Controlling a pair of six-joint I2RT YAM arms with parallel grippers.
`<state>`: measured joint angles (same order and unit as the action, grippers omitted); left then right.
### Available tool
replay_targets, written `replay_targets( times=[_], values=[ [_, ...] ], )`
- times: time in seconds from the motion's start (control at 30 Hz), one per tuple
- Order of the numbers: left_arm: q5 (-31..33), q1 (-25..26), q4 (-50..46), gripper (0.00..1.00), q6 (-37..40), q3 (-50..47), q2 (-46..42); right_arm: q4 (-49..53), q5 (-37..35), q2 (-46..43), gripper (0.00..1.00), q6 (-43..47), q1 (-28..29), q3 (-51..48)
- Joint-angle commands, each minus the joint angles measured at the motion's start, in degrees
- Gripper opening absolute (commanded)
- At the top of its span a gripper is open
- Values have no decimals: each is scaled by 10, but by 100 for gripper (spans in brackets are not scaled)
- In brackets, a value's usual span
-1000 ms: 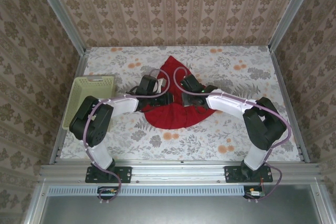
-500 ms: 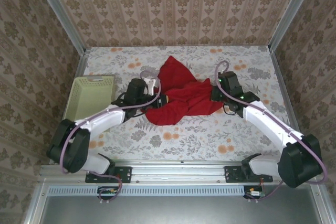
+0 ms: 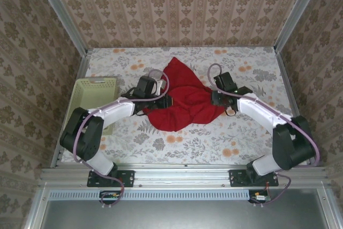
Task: Fold the inside-out t-shirt
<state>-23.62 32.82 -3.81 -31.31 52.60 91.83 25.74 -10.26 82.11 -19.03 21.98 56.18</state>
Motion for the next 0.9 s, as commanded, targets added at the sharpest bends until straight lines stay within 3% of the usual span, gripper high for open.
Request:
replay_targets(
  times=[0.0,0.1,0.2,0.37,0.7,0.87],
  values=[
    [31,12,-88,37,22,28,-23,36,43,-79,47,31,30,12],
    [78,25,-129,48,25,16,-63,32,82,-89,50,-2,92,7],
    [77,49,-120,55,3,-5,-96,1,85,-68,55,-33,145,-1],
    [48,77,-25,56,-71,-49,-101,-38,87,0,58,-46,167,13],
    [39,80,61,44,-112,-63,-34,-48,29,92,61,-66,172,23],
    [38,78,66,33,-105,-63,-4,-40,-32,121,50,-78,172,34]
  ],
)
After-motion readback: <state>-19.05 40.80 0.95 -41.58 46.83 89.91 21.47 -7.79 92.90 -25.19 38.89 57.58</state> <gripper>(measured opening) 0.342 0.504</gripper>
